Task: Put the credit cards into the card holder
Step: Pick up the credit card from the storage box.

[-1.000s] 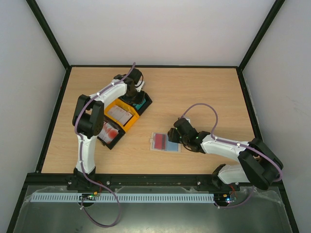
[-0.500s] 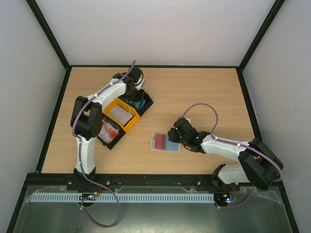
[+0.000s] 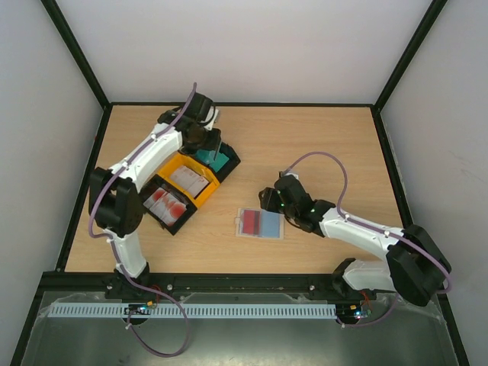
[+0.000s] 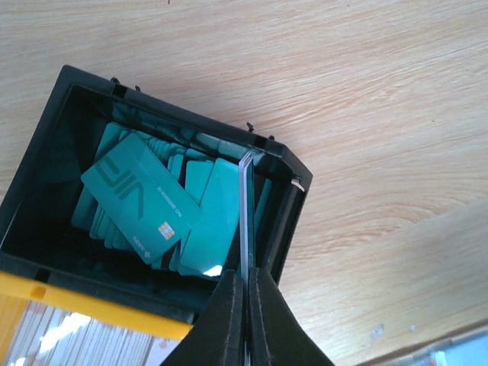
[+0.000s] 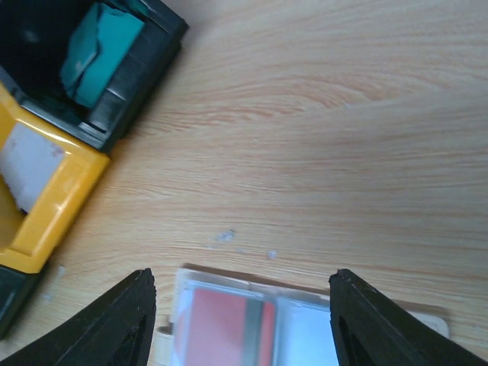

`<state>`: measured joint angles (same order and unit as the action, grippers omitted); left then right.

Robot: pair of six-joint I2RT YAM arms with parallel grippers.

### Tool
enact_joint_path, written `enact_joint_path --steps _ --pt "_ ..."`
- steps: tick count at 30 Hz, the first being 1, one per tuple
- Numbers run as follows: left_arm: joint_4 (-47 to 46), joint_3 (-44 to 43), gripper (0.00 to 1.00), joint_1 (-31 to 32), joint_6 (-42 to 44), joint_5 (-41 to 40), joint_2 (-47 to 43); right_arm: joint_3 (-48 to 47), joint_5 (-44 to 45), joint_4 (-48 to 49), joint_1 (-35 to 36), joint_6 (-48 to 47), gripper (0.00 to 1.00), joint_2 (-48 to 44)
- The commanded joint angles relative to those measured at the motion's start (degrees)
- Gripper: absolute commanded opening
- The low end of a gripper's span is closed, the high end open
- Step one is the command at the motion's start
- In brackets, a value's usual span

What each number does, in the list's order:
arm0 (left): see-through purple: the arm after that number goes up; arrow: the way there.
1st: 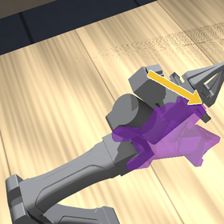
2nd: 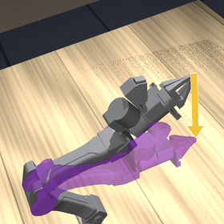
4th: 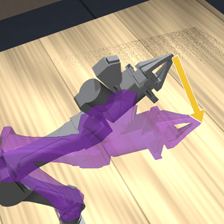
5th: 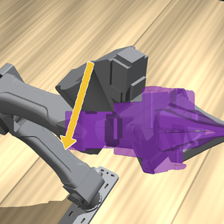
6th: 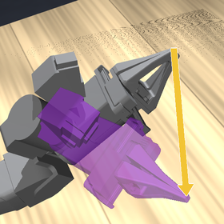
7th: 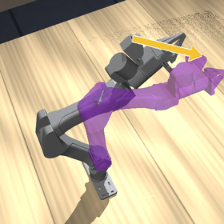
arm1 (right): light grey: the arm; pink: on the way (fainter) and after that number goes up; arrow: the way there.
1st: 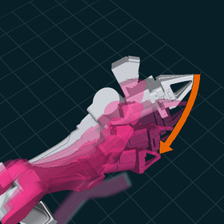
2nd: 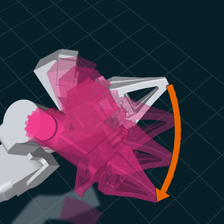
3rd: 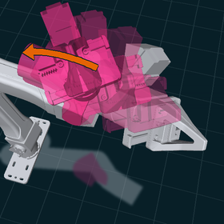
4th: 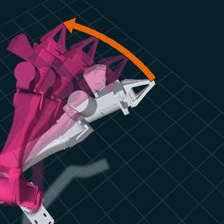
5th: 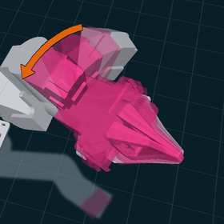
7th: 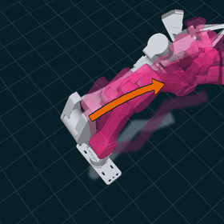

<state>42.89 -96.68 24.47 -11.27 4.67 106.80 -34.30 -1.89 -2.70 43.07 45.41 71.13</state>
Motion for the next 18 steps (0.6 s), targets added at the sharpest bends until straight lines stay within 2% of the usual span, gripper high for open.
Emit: enact_joint_path --steps 1,7,13,18 --pt "-0.97 3.06 0.02 0.05 -1.68 1.76 -4.43 -3.02 -1.29 0.32 -0.46 -0.41 0.61 -1.45" --pt "-5.44 8.62 0.02 0.1 -4.69 9.42 -11.61 -5.37 -6.34 4.57 -0.99 1.0 0.64 -3.49" --pt "-14.99 16.53 0.02 0.23 -12.26 25.46 -21.85 -9.06 -15.3 11.28 -2.34 3.67 0.68 -5.82" --pt "-26.49 24.43 0.03 0.31 -21.26 40.68 -29.3 -11.33 -19.87 17.52 -2.6 7.02 0.73 -7.97"
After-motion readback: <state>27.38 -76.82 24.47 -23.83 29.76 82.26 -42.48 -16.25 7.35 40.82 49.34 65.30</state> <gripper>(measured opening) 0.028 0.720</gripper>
